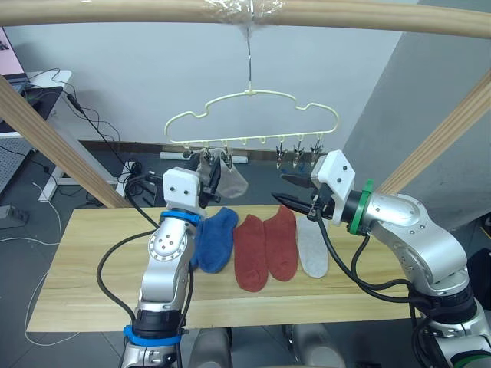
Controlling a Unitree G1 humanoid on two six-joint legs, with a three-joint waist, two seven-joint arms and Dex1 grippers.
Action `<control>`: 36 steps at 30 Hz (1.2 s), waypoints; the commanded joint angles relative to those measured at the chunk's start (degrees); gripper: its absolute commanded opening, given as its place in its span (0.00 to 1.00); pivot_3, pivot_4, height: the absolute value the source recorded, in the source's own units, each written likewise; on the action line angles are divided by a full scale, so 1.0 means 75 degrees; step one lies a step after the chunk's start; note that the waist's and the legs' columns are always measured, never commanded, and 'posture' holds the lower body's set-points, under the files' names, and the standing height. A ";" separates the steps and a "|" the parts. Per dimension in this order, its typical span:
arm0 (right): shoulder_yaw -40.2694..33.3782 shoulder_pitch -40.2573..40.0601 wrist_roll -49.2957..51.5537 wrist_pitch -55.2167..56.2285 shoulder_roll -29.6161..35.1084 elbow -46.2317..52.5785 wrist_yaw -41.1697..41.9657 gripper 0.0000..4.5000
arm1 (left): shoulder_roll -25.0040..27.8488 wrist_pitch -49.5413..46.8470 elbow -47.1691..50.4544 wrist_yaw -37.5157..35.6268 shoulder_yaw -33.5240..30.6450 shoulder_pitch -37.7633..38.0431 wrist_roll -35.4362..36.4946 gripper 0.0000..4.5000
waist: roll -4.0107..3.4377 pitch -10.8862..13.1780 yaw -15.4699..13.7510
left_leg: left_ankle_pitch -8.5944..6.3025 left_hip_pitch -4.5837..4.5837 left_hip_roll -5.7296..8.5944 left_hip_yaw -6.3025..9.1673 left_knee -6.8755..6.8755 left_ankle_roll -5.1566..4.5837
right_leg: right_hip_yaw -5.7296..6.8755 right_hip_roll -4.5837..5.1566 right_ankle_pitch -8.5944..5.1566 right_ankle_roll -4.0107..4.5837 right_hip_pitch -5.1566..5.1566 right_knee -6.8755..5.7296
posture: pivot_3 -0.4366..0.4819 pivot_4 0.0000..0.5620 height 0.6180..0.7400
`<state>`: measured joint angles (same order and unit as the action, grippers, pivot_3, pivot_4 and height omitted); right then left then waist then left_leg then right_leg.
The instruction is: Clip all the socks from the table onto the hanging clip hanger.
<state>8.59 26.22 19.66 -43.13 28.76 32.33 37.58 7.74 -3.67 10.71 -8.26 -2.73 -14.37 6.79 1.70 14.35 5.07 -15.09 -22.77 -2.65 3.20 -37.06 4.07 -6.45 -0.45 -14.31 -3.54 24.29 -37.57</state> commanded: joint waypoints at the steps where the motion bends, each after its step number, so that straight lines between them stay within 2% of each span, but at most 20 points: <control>1: -0.0128 0.0056 0.0227 0.0263 -0.0026 0.0212 0.0119 0.47 | -0.0032 0.0062 0.0153 0.0109 0.0009 -0.0115 -0.0122 0.50 | 0.0000 0.0000 0.0006 | 0.0000 0.0000 0.0000 0.0000 0.0001 0.0000 | 0.0000 0.0000 0.0000 0.0001 0.0000 0.0001 | 0.34 0.45 1.00; 12: -0.0146 0.0079 0.0415 0.0373 -0.0010 0.0184 0.0190 0.47 | -0.0084 0.0075 -0.0069 0.0113 0.0069 -0.0271 -0.0201 0.50 | 0.0001 0.0001 -0.0001 | 0.0000 -0.0002 0.0000 0.0000 0.0002 0.0000 | 0.0001 0.0000 0.0003 0.0005 0.0001 0.0004 | 0.34 0.46 1.00; 15: -0.0150 0.0078 0.0428 0.0357 -0.0003 0.0187 0.0193 0.47 | -0.0080 0.0086 -0.0123 0.0076 0.0096 -0.0286 -0.0208 0.37 | 0.0001 0.0002 -0.0001 | 0.0000 -0.0003 0.0000 0.0001 0.0001 0.0000 | 0.0001 0.0000 0.0003 0.0005 0.0001 0.0005 | 0.34 0.46 1.00; 18: -0.0155 0.0076 0.0434 0.0353 0.0000 0.0189 0.0190 0.47 | -0.0079 0.0094 -0.0151 0.0052 0.0095 -0.0311 -0.0205 0.17 | 0.0001 0.0002 -0.0001 | 0.0000 -0.0003 0.0000 0.0001 0.0002 0.0000 | 0.0001 0.0000 0.0003 0.0005 0.0000 0.0005 | 0.34 0.46 1.00; 20: -0.0153 0.0065 0.0432 0.0353 0.0000 0.0197 0.0183 0.47 | -0.0076 0.0101 -0.0161 0.0034 0.0088 -0.0325 -0.0206 0.09 | 0.0001 0.0002 0.0000 | 0.0000 -0.0003 0.0000 0.0000 0.0002 0.0000 | 0.0001 0.0000 0.0001 0.0002 0.0000 0.0005 | 0.34 0.46 1.00; 25: 0.0003 -0.0192 0.0274 0.0402 0.0093 0.0209 0.0173 0.47 | -0.0007 0.0131 -0.0131 -0.0005 0.0073 -0.0322 -0.0266 0.08 | 0.0001 0.0002 -0.0001 | 0.0000 -0.0003 0.0000 0.0001 0.0002 0.0000 | 0.0001 0.0000 0.0001 0.0002 0.0000 0.0007 | 0.34 0.45 1.00; 29: 0.0370 -0.0702 -0.0438 0.0601 0.0313 -0.0168 -0.0147 0.47 | 0.0076 0.0124 -0.0083 -0.0070 0.0049 -0.0269 -0.0268 0.08 | 0.0002 0.0002 -0.0005 | 0.0000 -0.0005 -0.0001 0.0001 0.0004 0.0000 | 0.0002 0.0000 0.0001 0.0002 0.0000 0.0016 | 0.34 0.45 1.00; 32: 0.0468 -0.1029 -0.0740 0.0754 0.0240 -0.0417 -0.0416 0.59 | 0.0115 0.0109 -0.0015 -0.0151 0.0048 -0.0235 -0.0202 0.06 | 0.0002 0.0002 -0.0009 | 0.0000 -0.0008 -0.0001 -0.0001 0.0004 0.0000 | 0.0001 0.0001 0.0002 0.0002 -0.0002 0.0028 | 0.34 0.45 1.00; 34: 0.0531 -0.1134 -0.0908 0.0851 0.0210 -0.0471 -0.0522 0.74 | 0.0124 0.0090 0.0016 -0.0169 0.0038 -0.0230 -0.0164 0.06 | 0.0001 0.0002 -0.0004 | 0.0000 -0.0008 -0.0001 -0.0001 0.0004 0.0000 | 0.0001 0.0001 0.0002 0.0002 -0.0001 0.0032 | 0.34 0.45 1.00; 35: 0.0546 -0.1191 -0.1015 0.0871 0.0173 -0.0551 -0.0641 0.78 | 0.0108 0.0076 0.0027 -0.0198 0.0021 -0.0226 -0.0099 0.06 | 0.0002 0.0002 -0.0004 | 0.0000 -0.0008 -0.0001 -0.0001 0.0005 0.0000 | 0.0001 0.0001 0.0002 0.0002 -0.0001 0.0033 | 0.34 0.45 1.00; 36: 0.0557 -0.1217 -0.1088 0.0875 0.0132 -0.0611 -0.0722 0.87 | 0.0102 0.0069 0.0025 -0.0227 0.0000 -0.0229 -0.0047 0.06 | 0.0001 0.0002 -0.0005 | 0.0000 -0.0008 -0.0001 0.0000 0.0005 0.0000 | 0.0001 0.0001 0.0002 0.0002 -0.0002 0.0034 | 0.35 0.45 1.00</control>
<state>12.74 17.20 12.58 -37.93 30.10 27.05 33.40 8.64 -3.65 8.61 -9.59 -2.60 -16.24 5.68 1.71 14.37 5.03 -15.09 -22.83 -2.66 3.20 -37.02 4.07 -6.44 -0.44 -14.30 -3.53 24.28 -37.31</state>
